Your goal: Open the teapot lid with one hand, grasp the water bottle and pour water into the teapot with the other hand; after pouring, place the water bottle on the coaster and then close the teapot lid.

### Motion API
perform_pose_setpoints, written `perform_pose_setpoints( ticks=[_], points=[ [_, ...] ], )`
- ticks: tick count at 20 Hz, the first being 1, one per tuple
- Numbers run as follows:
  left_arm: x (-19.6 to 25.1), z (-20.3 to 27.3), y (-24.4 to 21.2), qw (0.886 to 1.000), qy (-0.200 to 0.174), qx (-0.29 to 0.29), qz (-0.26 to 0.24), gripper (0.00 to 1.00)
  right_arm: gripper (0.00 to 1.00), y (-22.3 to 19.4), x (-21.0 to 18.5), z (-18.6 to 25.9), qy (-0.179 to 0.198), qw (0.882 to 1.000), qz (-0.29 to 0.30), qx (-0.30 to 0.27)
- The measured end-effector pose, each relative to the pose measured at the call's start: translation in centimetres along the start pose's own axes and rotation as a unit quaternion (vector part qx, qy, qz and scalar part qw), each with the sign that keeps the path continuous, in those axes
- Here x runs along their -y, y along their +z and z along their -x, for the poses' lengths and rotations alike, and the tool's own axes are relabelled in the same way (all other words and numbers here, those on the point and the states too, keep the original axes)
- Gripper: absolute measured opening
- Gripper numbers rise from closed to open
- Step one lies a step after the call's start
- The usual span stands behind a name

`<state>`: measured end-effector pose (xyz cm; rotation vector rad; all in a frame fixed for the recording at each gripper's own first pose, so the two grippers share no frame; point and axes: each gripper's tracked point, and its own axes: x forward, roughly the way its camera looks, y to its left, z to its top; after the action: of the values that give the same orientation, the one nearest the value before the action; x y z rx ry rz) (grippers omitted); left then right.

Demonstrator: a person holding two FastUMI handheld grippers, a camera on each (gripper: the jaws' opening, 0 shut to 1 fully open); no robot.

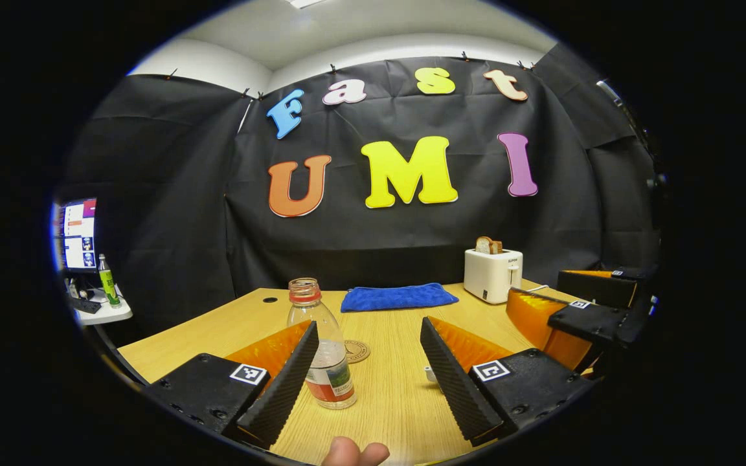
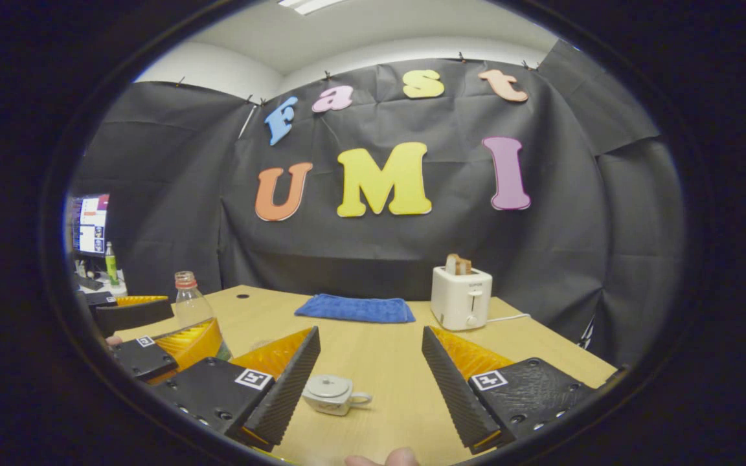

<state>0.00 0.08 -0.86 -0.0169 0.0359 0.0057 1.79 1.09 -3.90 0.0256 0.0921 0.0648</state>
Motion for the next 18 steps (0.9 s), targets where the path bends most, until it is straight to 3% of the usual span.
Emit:
perform_pose_setpoints(
  ticks=[18],
  points=[
    [-4.4, 2.7, -2.5, 1.000, 0.016, -0.023, 0.013, 0.99, 0.98, -7.5, -4.4, -6.8, 0.034, 0.996, 0.034, -0.073]
  ],
)
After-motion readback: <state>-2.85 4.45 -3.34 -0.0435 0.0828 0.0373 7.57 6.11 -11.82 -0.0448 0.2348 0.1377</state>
